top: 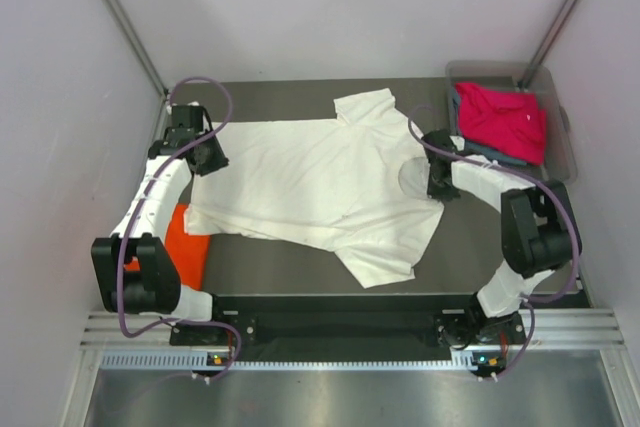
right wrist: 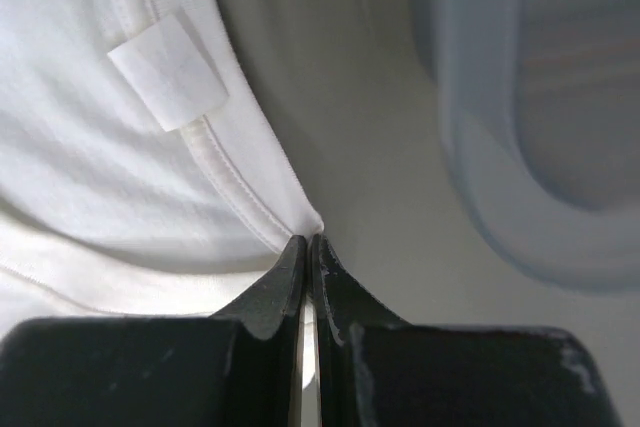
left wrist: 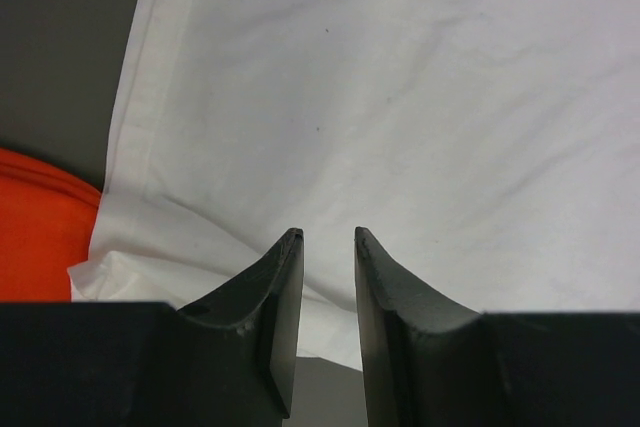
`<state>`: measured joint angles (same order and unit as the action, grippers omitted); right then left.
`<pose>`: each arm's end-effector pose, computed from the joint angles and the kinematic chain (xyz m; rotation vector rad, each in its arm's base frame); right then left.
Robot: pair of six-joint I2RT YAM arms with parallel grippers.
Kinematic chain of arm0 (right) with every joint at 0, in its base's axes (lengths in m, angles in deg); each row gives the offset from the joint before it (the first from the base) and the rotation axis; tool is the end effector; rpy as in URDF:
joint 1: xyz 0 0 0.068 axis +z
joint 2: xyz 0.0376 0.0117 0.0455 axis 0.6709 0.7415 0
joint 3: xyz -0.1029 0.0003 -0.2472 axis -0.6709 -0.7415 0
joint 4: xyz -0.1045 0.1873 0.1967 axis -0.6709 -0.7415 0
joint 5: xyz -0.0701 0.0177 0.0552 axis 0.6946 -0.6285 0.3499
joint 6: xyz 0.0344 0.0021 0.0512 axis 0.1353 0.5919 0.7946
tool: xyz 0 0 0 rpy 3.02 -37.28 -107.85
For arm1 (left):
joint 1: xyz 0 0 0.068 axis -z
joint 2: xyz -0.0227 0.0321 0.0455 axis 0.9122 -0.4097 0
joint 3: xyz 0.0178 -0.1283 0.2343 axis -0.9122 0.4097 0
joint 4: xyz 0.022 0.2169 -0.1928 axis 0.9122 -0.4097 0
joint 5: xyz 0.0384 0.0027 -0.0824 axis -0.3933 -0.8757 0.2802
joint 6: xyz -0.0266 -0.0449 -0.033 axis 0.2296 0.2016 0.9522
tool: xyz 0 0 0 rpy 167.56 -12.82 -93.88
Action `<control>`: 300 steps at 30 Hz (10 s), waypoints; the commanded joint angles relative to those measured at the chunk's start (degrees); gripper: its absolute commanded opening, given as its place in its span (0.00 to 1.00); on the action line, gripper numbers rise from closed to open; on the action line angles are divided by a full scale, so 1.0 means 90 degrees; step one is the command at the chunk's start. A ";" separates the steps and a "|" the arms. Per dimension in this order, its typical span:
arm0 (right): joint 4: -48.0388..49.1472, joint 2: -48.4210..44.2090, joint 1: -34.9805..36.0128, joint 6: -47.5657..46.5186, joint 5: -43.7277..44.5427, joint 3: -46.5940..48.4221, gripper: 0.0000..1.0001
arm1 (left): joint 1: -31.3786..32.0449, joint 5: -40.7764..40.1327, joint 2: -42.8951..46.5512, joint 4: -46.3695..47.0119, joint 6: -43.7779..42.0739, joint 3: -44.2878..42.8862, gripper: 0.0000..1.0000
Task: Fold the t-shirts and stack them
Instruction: Flatten the tshirt out, then fold the tshirt
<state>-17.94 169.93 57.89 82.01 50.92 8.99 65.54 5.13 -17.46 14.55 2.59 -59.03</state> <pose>0.3428 0.0809 0.1409 0.2591 2.6569 -0.2496 0.3455 0.0033 0.2704 -0.5007 2.3977 -0.1262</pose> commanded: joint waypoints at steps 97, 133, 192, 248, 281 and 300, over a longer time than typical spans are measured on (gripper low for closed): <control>0.3753 0.5947 -0.1066 -0.0483 -0.2075 0.8945 0.06 | -0.0517 -0.0160 -0.7635 0.3470 0.1538 -0.7406 0.25; 0.1245 0.3330 -0.1037 0.0034 -0.2681 0.6601 0.79 | -0.0390 -0.0952 -0.7979 0.3274 0.1177 -0.7886 0.02; -0.0165 -0.5313 0.0721 0.3051 -0.4575 -0.4629 0.35 | 0.1935 0.0063 0.1750 -0.0477 0.2261 0.0994 0.11; -0.2137 -0.6709 0.0194 0.2202 -0.2417 -0.3027 0.00 | 0.0187 -0.1226 -0.1004 -0.0088 0.5006 0.0544 0.39; -0.2039 -0.6621 0.0057 0.2144 -0.2514 -0.3125 0.00 | -0.0458 -0.0454 -0.1952 0.0627 0.4507 0.0027 0.53; -0.2039 -0.6690 -0.0002 0.2124 -0.2524 -0.3174 0.00 | -0.0468 -0.0630 -0.2460 0.0040 0.4673 -0.0403 0.26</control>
<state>-38.25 110.31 58.74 101.97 28.39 -19.42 61.71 0.94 -39.91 16.02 44.62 -60.36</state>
